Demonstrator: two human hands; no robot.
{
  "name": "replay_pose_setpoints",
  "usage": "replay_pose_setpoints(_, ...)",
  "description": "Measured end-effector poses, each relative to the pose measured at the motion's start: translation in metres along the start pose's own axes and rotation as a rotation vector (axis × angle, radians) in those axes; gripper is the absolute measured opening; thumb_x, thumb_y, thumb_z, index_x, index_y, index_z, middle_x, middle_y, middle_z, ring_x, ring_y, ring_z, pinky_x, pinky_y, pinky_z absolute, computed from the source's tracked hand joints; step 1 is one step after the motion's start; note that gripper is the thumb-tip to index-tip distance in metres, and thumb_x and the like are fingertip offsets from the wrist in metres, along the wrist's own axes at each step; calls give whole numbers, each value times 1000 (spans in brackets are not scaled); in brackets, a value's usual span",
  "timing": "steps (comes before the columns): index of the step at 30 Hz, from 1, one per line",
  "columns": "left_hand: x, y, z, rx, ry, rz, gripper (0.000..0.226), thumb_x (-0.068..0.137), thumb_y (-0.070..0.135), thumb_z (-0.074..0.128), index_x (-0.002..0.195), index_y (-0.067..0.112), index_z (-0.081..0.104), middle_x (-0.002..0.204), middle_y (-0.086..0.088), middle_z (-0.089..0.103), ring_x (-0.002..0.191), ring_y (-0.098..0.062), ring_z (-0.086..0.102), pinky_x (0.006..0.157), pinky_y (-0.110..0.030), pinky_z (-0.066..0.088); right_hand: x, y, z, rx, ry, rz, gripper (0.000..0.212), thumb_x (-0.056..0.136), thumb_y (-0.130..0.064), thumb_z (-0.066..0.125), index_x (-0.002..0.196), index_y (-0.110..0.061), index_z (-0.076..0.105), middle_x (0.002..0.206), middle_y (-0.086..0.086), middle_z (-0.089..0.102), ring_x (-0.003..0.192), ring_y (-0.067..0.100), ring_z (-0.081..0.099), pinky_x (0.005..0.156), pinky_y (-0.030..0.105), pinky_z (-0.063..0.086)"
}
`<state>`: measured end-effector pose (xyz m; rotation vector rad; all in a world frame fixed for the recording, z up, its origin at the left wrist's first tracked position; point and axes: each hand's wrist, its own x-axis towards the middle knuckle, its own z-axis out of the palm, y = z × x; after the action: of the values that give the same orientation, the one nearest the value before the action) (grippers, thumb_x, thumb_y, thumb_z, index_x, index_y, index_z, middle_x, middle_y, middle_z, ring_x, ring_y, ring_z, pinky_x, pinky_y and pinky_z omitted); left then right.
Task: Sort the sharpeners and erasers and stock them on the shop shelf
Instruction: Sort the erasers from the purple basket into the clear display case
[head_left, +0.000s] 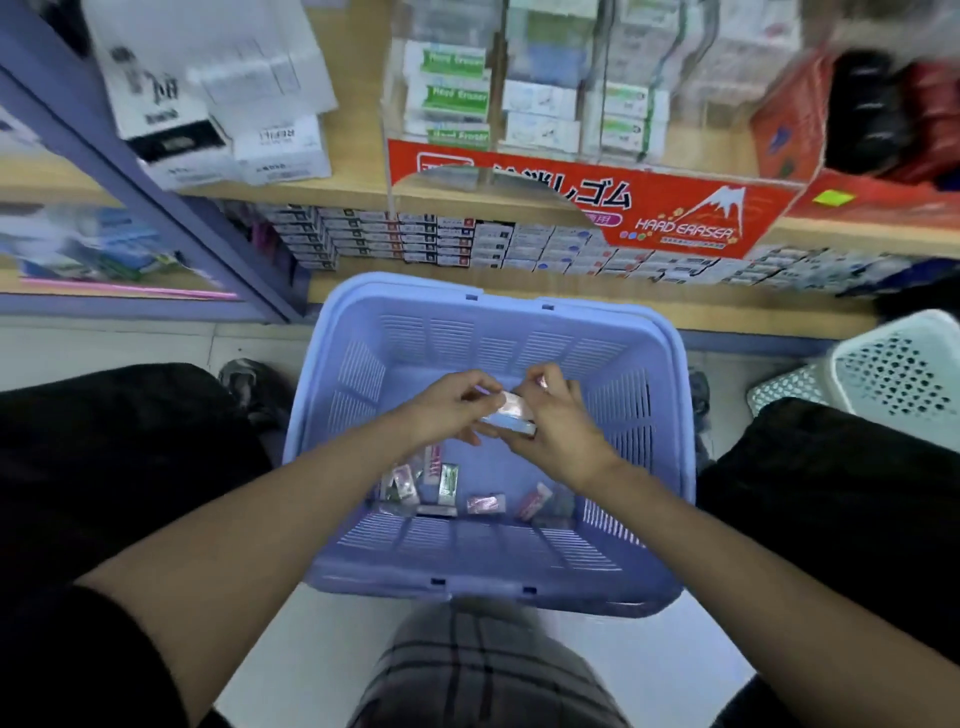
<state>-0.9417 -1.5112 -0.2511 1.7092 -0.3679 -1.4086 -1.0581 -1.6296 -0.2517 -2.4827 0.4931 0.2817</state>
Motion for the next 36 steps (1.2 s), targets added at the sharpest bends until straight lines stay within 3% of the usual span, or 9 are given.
replay_pose_setpoints(7,-54,61,-22,19,23,101,8,98,10,46,93,12,51,85,-2,54,57,1,64,50,-13,44,-18,-49,-85,113,-4,-148,58,79,-36,73,125,-7,53,117,-1,34,111,23,40,100,29,35)
replay_pose_setpoints(10,-73,87,-33,32,50,139,6,99,11,44,94,12,48,94,-5,53,60,-1,65,49,-13,43,-27,-58,-118,213,72,-150,42,88,-12,63,127,-7,50,117,-3,35,105,13,46,99,26,37)
replay_pose_setpoints(12,-83,102,-38,42,71,170,5,99,10,43,101,10,48,97,-5,55,59,-1,65,47,-13,43,-32,-62,-133,258,155,-137,46,84,9,54,126,-11,50,117,-2,39,97,12,51,94,22,41)
replay_pose_setpoints(16,-98,125,-48,93,116,221,9,99,11,45,93,15,51,93,-4,59,62,-4,64,48,-14,43,-35,-77,-157,368,300,-106,38,87,9,55,116,-15,54,111,-7,42,86,-4,54,83,8,42)
replay_pose_setpoints(20,-110,144,-54,38,220,253,10,99,14,44,91,16,49,95,-5,55,68,-12,63,47,-14,41,-31,-99,-179,631,381,-101,38,87,7,58,102,-28,56,115,-7,51,86,10,64,74,14,48)
replay_pose_setpoints(24,-113,153,-46,79,226,312,10,100,17,41,93,16,47,96,-8,54,70,-9,65,52,-18,41,-25,-119,-179,765,318,-102,31,87,2,61,100,-27,59,116,3,60,84,17,68,79,19,53)
replay_pose_setpoints(28,-108,161,-43,176,284,369,11,100,17,40,91,19,45,81,-2,58,84,-29,62,64,-32,41,-15,-123,-176,681,350,-144,30,91,2,55,98,-26,60,111,-4,56,78,8,66,80,24,54)
replay_pose_setpoints(33,-99,170,-50,237,296,411,9,99,21,42,93,17,47,83,-10,56,78,-41,57,66,-36,40,2,-127,-178,551,439,-165,26,88,3,57,100,-20,65,106,-13,54,76,6,60,70,17,50)
replay_pose_setpoints(36,-98,182,-61,275,314,442,12,99,18,42,88,22,46,80,-6,48,67,-29,47,64,-30,38,14,-132,-184,532,428,-190,31,86,6,60,106,-17,65,108,-14,54,80,1,60,73,10,45)
